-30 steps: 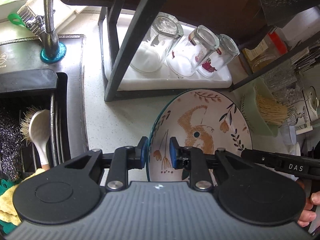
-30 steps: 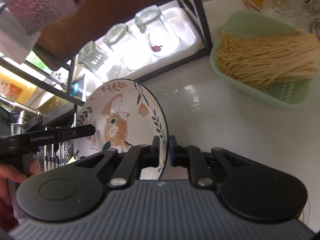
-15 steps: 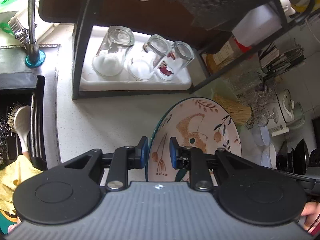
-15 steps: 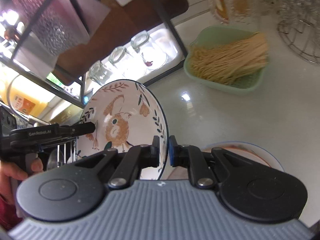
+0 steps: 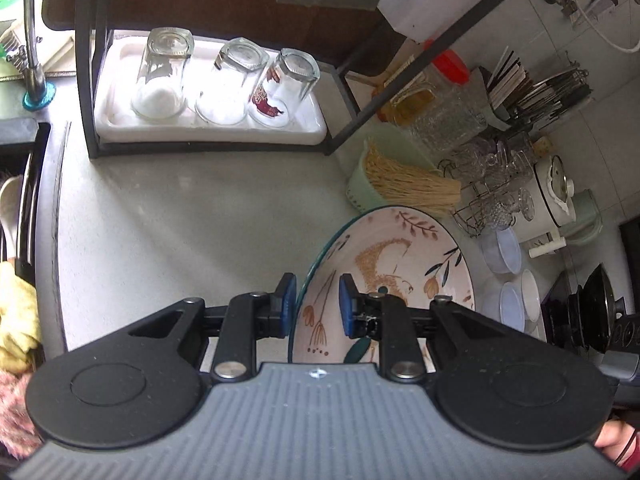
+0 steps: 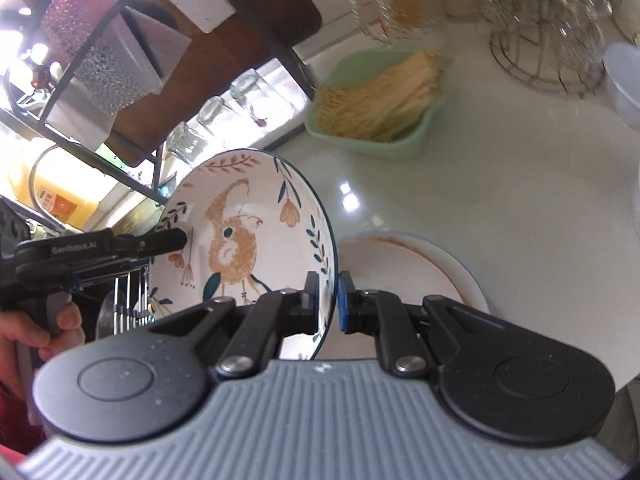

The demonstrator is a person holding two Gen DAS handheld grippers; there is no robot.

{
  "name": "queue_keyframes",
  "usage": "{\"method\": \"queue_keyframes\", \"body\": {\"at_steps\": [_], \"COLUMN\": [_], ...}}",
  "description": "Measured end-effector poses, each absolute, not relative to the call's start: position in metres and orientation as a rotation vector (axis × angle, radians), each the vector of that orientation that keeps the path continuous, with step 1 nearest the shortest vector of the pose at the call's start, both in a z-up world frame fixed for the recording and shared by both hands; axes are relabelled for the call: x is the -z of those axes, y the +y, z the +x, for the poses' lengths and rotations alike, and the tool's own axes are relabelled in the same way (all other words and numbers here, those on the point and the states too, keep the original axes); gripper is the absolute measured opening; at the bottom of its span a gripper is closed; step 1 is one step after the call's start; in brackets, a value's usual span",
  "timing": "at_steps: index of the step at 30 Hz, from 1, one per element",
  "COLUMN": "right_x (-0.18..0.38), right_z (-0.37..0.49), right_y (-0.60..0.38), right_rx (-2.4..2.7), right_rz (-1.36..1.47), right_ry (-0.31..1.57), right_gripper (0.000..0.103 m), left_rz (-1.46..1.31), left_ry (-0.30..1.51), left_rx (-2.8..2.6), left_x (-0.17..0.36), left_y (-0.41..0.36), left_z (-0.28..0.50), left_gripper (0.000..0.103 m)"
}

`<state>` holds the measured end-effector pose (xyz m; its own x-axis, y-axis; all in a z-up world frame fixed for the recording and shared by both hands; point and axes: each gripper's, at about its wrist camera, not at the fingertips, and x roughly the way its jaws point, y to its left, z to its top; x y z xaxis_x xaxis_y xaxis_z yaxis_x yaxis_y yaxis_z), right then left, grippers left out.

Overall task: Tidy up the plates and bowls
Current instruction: 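Lift the bird-pattern plate and lower it onto the bowl-and-plate stack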

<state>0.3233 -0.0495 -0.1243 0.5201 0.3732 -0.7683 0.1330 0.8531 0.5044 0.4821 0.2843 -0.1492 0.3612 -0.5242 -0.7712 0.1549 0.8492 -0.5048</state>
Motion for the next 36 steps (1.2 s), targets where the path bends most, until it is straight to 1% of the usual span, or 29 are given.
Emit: {"method": "queue_keyframes", "body": {"at_steps": [4,14,20,31,36], "right_x": [0.132,0.150,0.150,0.177,0.178], "right_z": [0.315,0.305,0.316,0.330,0.335], "right_y": [-0.064,-0.078,-0.080,-0.081,-0.074], "right_rx": [-0.175,-0.261,-0.301,-0.354,-0.354], "right_rz": [0.575,0.500,0.449,0.439,0.385], "right_ry": [1.051,1.135,1.162,1.230,1.231], "right_gripper": [0.012,0.012,0.013,0.013,0.013], "left_rz": [-0.414,-0.444,-0.414,-0.308,-0.217], "left_ry": [1.122,1.085,1.069,1.115,1.111], "left_rx": [0.425,0.321,0.268,0.242,0.217], "left_x": [0.153,0.157,0.157,0.173,0.175], "left_y": [0.273,0.248,0.239,0.230,0.218], "left_z": [0.472,0.452,0.445,0.431,0.425], "left_gripper": [0.025,0.025,0.025,0.025,0.025]}}
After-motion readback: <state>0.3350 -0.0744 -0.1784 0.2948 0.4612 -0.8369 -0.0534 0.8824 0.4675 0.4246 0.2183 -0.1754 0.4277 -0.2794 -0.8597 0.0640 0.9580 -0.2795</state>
